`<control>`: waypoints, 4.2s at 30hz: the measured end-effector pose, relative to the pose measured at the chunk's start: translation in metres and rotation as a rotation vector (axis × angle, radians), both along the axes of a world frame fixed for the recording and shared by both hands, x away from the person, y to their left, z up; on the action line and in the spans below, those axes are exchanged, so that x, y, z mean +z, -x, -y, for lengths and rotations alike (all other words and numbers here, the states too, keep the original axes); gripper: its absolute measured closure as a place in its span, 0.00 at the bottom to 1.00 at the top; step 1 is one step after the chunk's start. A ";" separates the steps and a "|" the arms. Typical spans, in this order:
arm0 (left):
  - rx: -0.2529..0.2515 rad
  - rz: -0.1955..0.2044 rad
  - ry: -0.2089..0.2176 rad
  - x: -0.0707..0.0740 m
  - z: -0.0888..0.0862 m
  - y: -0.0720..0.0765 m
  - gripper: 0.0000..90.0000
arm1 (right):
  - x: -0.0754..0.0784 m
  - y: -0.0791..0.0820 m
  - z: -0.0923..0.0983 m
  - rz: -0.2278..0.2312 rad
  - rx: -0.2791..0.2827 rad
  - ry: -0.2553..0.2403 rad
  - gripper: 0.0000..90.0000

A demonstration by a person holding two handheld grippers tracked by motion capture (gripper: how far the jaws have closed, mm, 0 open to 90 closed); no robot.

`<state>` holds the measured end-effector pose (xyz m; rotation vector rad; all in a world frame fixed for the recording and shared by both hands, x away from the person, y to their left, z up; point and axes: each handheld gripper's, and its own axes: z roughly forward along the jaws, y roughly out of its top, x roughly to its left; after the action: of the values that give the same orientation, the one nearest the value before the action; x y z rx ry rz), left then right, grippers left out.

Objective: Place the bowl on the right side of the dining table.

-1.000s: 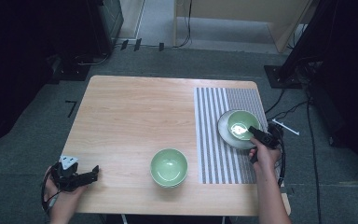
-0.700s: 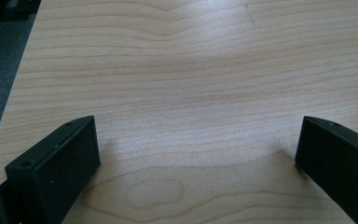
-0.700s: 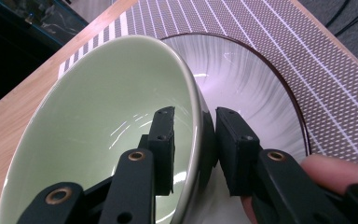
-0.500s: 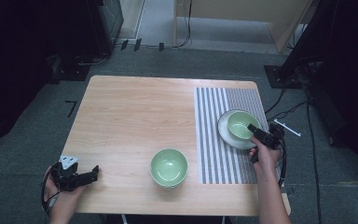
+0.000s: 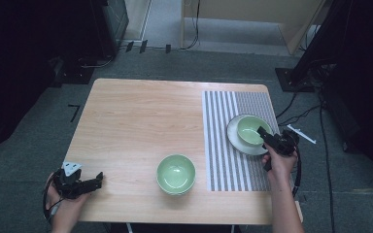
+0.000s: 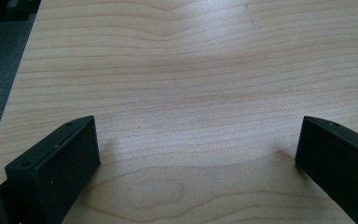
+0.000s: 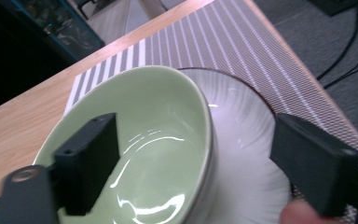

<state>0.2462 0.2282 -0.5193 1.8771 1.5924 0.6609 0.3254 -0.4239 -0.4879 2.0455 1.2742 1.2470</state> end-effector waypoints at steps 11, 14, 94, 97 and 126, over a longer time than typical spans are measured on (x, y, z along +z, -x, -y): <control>-0.010 -0.002 -0.001 0.000 -0.001 -0.001 0.00 | 0.006 0.018 0.003 0.072 -0.029 0.038 0.05; -0.010 -0.002 0.000 0.000 -0.001 -0.002 0.00 | 0.007 0.023 0.002 0.097 -0.008 0.040 0.03; -0.011 -0.002 0.001 0.000 -0.001 -0.002 0.00 | -0.012 0.109 -0.023 0.002 0.175 0.397 0.00; -0.011 -0.002 0.001 0.000 -0.001 -0.002 0.00 | -0.013 0.114 -0.023 -0.014 0.188 0.413 0.00; -0.011 -0.002 0.001 0.000 -0.001 -0.002 0.00 | -0.035 0.143 -0.005 -0.171 0.225 0.485 0.00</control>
<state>0.2482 0.2289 -0.5192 1.8849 1.5827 0.6536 0.1821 -0.4190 -0.5234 1.7162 1.7272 0.7542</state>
